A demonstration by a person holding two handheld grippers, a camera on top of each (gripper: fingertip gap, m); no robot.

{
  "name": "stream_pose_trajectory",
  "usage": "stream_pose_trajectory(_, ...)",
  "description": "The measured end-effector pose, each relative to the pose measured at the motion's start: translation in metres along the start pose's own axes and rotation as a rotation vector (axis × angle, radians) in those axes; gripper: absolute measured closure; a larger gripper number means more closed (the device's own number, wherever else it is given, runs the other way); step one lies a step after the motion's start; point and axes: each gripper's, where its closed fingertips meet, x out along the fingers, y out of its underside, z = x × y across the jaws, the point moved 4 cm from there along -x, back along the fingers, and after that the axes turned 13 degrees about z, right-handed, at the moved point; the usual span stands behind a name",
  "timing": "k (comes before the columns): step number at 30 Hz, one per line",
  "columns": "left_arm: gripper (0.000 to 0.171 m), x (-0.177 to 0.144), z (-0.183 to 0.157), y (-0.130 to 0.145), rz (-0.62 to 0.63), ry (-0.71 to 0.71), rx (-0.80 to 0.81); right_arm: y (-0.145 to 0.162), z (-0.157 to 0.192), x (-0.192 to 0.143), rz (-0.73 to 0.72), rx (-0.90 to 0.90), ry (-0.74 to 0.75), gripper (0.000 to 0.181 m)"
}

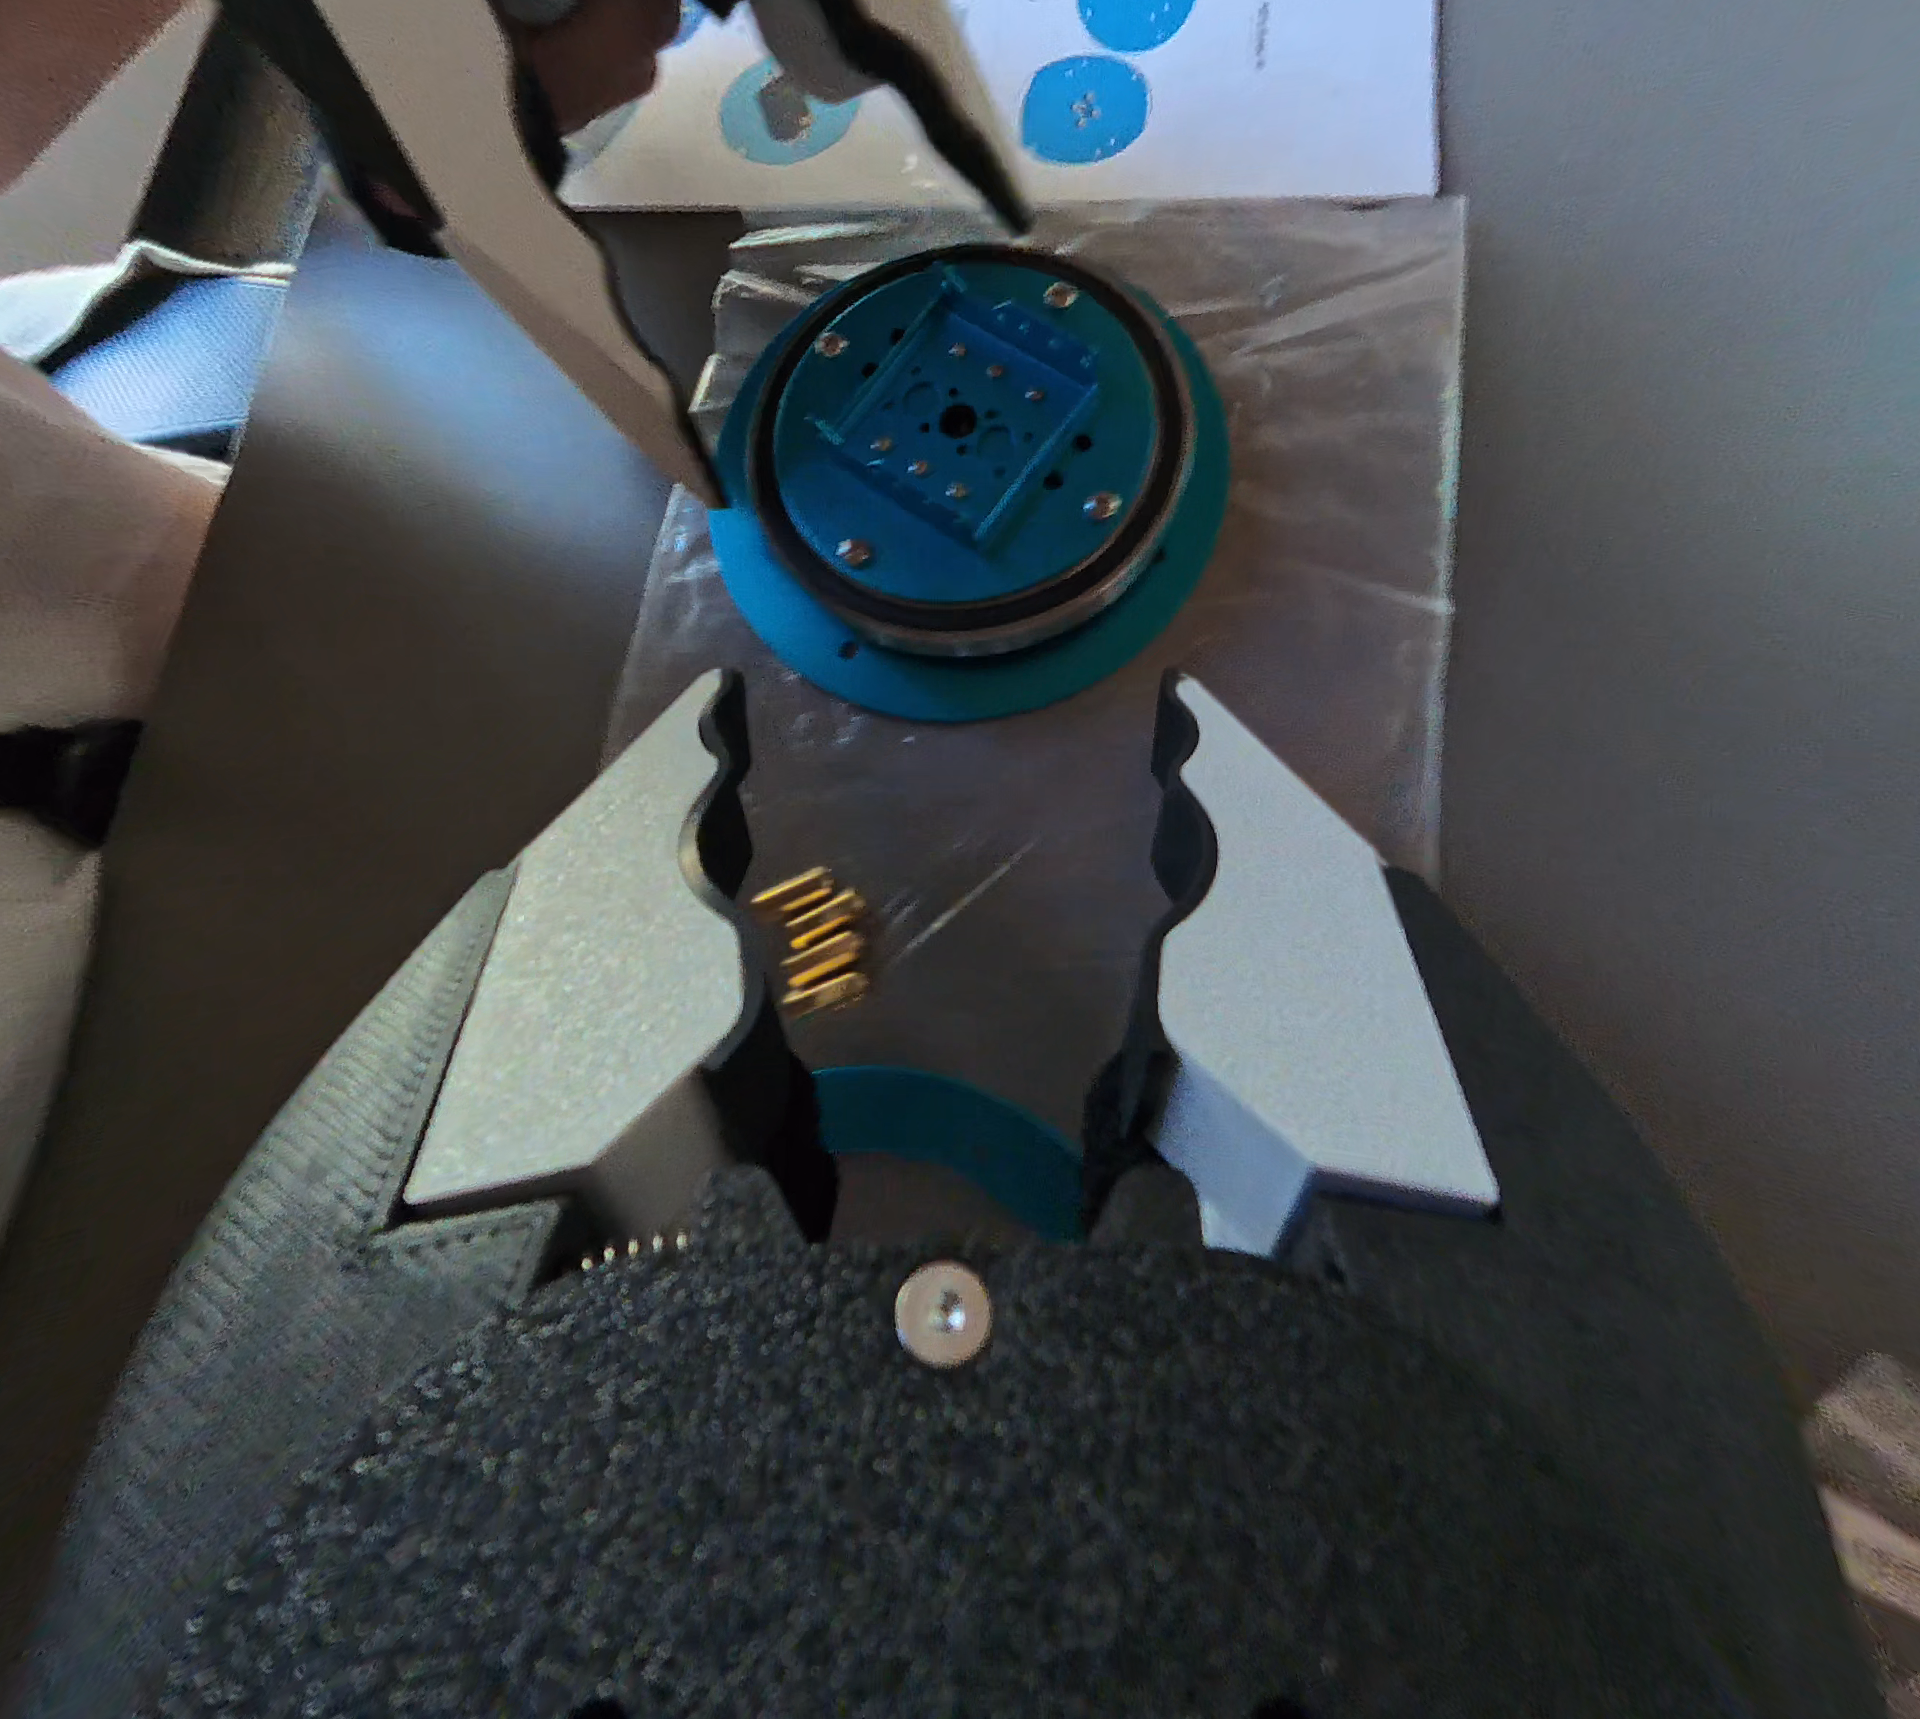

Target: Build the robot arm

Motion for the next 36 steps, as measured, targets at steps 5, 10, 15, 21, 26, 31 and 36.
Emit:
stream_pose_trajectory(5, 0.073, 0.009, 0.001, -0.011, 0.006, 0.034, 0.012, 0.01, 0.011, -0.002, -0.023, 0.088, 0.01, 0.106)
stream_pose_trajectory(10, 0.075, 0.016, 0.0, -0.013, 0.034, 0.037, 0.007, 0.008, -0.002, 0.009, 0.01, 0.1, 0.065, 0.098)
stream_pose_trajectory(15, 0.077, 0.014, -0.001, -0.011, 0.037, 0.007, -0.022, 0.005, -0.001, 0.018, 0.018, 0.065, 0.065, 0.1)
stream_pose_trajectory(21, 0.082, 0.009, -0.003, -0.005, 0.029, 0.002, -0.043, 0.0, 0.001, 0.014, -0.011, 0.083, 0.014, 0.102)
stream_pose_trajectory(26, 0.085, -0.001, -0.006, 0.001, -0.011, 0.049, -0.046, -0.008, 0.006, 0.009, -0.071, 0.045, 0.015, 0.115)
stream_pose_trajectory(31, 0.091, -0.005, -0.008, 0.005, -0.004, 0.02, -0.024, -0.014, 0.007, 0.013, -0.058, 0.041, 0.006, 0.112)
stream_pose_trajectory(36, 0.095, -0.01, -0.003, 0.009, -0.044, 0.024, -0.081, -0.018, 0.007, 0.016, -0.042, 0.026, 0.034, 0.112)
